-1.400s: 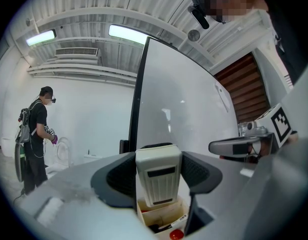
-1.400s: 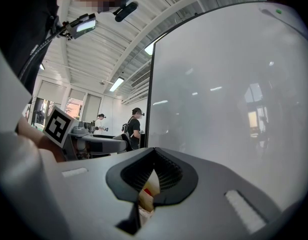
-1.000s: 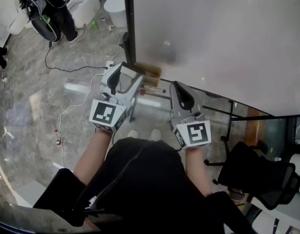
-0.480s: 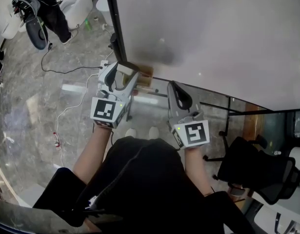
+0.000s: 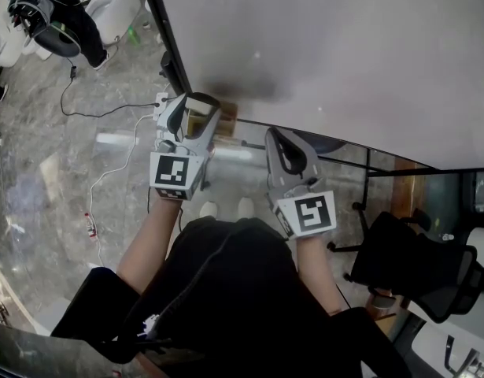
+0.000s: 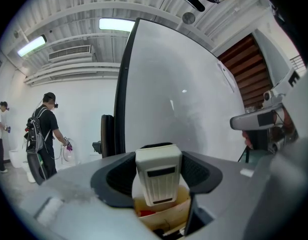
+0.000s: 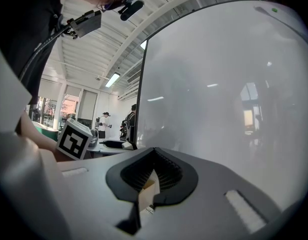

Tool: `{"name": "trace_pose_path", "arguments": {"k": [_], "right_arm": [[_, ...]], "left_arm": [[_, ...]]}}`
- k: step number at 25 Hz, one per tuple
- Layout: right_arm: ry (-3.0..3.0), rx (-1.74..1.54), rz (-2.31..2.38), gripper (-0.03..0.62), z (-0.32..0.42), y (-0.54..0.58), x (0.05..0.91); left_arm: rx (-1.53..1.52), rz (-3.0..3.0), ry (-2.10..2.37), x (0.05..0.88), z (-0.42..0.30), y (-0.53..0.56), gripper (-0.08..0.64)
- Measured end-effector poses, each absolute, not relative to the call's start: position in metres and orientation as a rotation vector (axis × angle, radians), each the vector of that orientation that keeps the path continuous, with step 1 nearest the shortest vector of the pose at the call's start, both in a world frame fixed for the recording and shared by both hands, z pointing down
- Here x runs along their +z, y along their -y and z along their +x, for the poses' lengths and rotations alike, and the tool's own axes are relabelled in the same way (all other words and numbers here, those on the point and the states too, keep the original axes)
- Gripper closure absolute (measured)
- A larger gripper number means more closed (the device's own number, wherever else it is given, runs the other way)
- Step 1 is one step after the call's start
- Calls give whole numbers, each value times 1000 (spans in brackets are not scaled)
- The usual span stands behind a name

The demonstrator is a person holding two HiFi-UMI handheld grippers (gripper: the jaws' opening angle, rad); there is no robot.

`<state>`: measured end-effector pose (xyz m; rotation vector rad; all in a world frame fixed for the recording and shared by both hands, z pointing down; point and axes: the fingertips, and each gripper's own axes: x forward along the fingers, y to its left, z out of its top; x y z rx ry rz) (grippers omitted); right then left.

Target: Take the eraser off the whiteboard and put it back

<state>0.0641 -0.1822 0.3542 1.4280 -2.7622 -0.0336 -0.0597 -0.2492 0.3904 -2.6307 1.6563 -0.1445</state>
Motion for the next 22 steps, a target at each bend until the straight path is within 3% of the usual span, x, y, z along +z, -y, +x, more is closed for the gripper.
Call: {"name": "trace_pose_path", "arguments": {"k": [22], "right_arm": [[2734,20,1415,583,80,197,370]], "left_arm": [[-376,-2549,-1761,445,-53,270,275]]}}
